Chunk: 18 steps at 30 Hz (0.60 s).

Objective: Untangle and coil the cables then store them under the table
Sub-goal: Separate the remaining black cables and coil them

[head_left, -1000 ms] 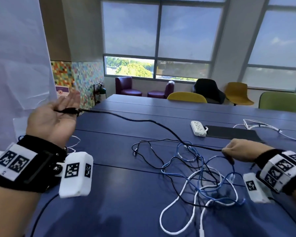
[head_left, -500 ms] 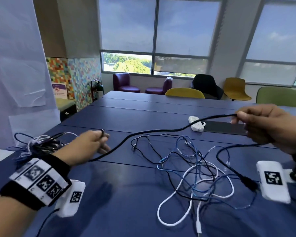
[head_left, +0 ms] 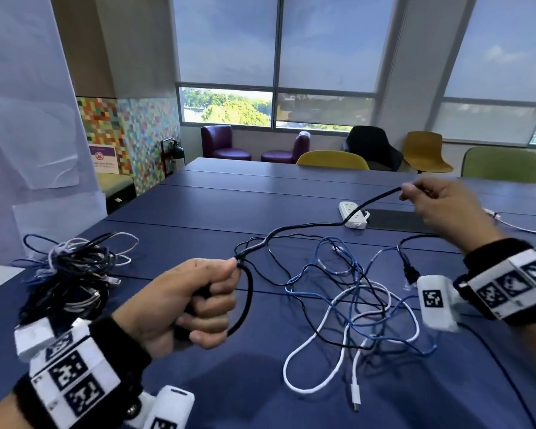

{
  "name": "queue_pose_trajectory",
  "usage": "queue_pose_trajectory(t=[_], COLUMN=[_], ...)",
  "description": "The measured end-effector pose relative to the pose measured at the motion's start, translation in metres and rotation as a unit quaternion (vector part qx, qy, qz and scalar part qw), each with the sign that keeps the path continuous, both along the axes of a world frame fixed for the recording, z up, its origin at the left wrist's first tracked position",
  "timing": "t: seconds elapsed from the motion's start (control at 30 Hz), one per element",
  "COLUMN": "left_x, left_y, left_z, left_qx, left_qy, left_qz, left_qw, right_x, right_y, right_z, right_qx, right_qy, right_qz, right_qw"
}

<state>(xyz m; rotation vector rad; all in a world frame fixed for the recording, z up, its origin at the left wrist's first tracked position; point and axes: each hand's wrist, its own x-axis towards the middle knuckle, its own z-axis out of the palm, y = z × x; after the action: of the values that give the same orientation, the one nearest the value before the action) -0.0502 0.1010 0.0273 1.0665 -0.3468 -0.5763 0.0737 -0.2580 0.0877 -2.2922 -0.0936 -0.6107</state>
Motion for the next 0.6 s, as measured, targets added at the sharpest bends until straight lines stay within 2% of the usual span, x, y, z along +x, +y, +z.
queue_pose_trajectory(t=[0.03, 0.1, 0.13, 0.17, 0.2, 0.27, 0.33, 0.37, 0.43, 0.5, 0.6], left_x=[0.0, 0.002, 0.003, 0.005, 0.007, 0.011, 0.016, 0.019, 0.025, 0.03, 0.038], left_y=[-0.005, -0.015, -0.019, -0.024, -0.028, -0.038, -0.048, -0.052, -0.059, -0.065, -0.073], left_z=[-0.001, -0.002, -0.003, -0.004, -0.004, -0.004, 0.0, 0.003, 0.012, 0.022, 0.035], left_qx=[-0.03, -0.092, -0.118, -0.135, -0.142, -0.148, -0.148, -0.151, -0.173, -0.197, -0.223], left_qy=[0.026, 0.065, 0.077, 0.084, 0.087, 0.085, 0.072, 0.067, 0.059, 0.044, 0.026], left_qz=[0.002, -0.014, -0.028, -0.04, -0.047, -0.052, -0.048, -0.042, -0.024, 0.019, 0.111], left_qw=[0.999, 0.993, 0.99, 0.987, 0.985, 0.984, 0.985, 0.985, 0.983, 0.979, 0.968], right_x=[0.002, 0.004, 0.002, -0.003, -0.012, -0.034, -0.055, -0.06, -0.061, -0.054, -0.042], right_y=[0.003, 0.011, 0.017, 0.026, 0.037, 0.062, 0.089, 0.102, 0.119, 0.125, 0.125], right_z=[-0.005, -0.017, -0.023, -0.027, -0.03, -0.034, -0.041, -0.045, -0.051, -0.051, -0.047], right_qx=[-0.07, -0.251, -0.303, -0.318, -0.308, -0.239, -0.165, -0.138, -0.082, -0.036, -0.044], right_qy=[0.017, 0.037, 0.015, -0.023, -0.062, -0.097, -0.069, -0.063, -0.09, -0.138, -0.166], right_qz=[-0.021, -0.063, -0.064, -0.041, 0.006, 0.158, 0.301, 0.346, 0.368, 0.333, 0.279], right_qw=[0.997, 0.965, 0.951, 0.947, 0.949, 0.953, 0.937, 0.926, 0.922, 0.932, 0.945])
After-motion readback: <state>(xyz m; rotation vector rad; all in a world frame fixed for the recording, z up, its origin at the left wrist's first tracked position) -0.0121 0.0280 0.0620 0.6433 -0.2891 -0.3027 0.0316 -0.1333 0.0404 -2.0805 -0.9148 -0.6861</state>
